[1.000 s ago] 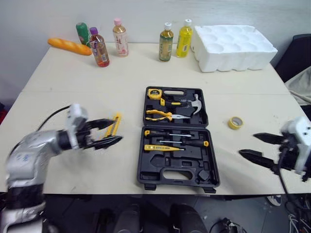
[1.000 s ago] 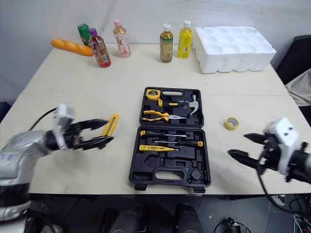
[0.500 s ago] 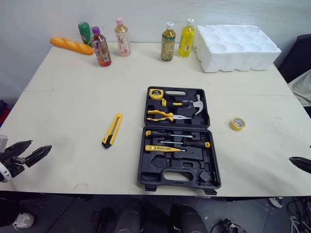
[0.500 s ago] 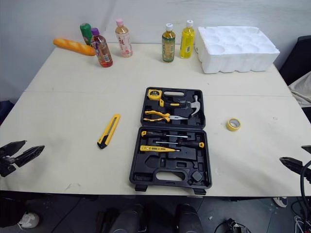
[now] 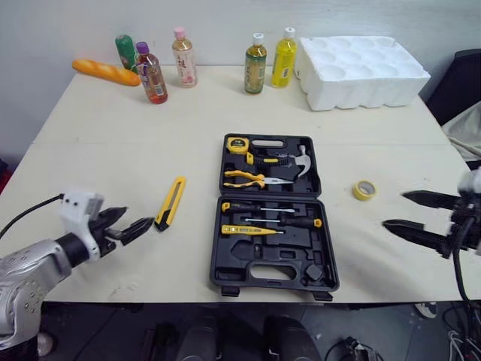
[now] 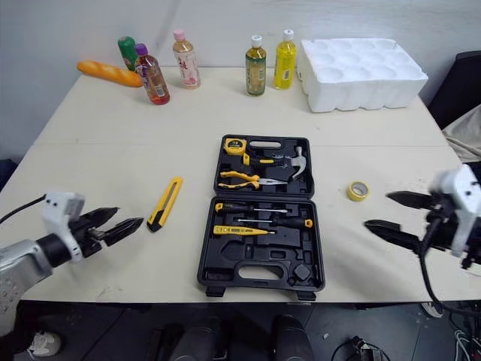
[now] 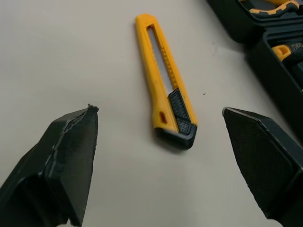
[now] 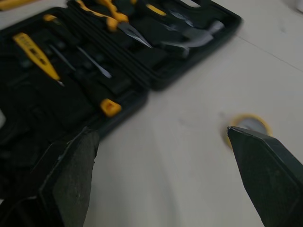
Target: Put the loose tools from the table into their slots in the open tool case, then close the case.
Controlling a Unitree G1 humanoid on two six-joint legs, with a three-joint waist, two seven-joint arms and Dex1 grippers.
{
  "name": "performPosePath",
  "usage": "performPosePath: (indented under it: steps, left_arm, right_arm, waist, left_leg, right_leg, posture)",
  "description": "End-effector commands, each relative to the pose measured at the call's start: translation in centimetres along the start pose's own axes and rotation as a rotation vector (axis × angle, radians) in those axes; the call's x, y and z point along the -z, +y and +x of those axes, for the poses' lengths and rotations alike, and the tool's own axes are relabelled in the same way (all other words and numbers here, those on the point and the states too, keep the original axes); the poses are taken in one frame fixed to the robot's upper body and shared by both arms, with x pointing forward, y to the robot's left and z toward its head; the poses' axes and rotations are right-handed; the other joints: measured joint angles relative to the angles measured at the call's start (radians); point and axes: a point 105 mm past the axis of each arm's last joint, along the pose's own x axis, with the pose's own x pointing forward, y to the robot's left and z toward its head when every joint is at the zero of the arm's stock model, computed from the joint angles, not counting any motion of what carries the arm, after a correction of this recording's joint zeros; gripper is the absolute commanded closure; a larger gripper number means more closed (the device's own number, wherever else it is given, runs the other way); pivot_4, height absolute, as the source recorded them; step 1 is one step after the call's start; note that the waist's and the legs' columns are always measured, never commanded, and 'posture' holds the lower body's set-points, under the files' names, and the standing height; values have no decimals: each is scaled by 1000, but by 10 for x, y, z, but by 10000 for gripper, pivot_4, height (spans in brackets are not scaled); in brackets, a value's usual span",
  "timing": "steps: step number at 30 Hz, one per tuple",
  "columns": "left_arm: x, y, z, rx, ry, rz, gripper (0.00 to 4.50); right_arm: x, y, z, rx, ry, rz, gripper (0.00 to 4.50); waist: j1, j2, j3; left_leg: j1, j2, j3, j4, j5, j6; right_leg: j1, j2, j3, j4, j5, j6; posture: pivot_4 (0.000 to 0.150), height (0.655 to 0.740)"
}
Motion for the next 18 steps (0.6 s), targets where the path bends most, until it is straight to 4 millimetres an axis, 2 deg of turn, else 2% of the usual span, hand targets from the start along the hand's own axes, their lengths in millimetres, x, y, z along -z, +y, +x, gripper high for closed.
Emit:
performPosePath:
  steps: [1,7,14,18]
  left_arm:
    - [-7,0,14,-63,23,15,781]
    - [-7,-3,41,-79,95,-1,781]
    - [3,-15,67,-49,166,32,781]
    - [17,-24,74,-54,217,49,781]
  right_arm:
    - [-25,39,30,-170,-74,-58,0]
    - [-45,73,61,-343,-128,-120,0]
    - [-52,83,81,-416,-150,-149,0]
    - [-52,83,87,-418,-158,-146,0]
  waist:
    - [4,0,0]
    - [10,-2,-1]
    - [12,-3,-1]
    - [12,-3,-1]
  left_leg:
    - [0,0,0,0,0,0]
    - [-5,-2,1,2,1,0]
    - [-6,-2,2,3,2,1]
    - [-5,-3,2,3,3,1]
  right_leg:
    - [0,0,0,0,0,0]
    - [-5,0,0,5,0,0]
    - [-6,0,0,5,0,0]
    - [-5,-1,0,5,0,0]
  posture:
    - [1500,7384]
    - [1500,7384]
    - [1500,7384]
    - [1500,7384]
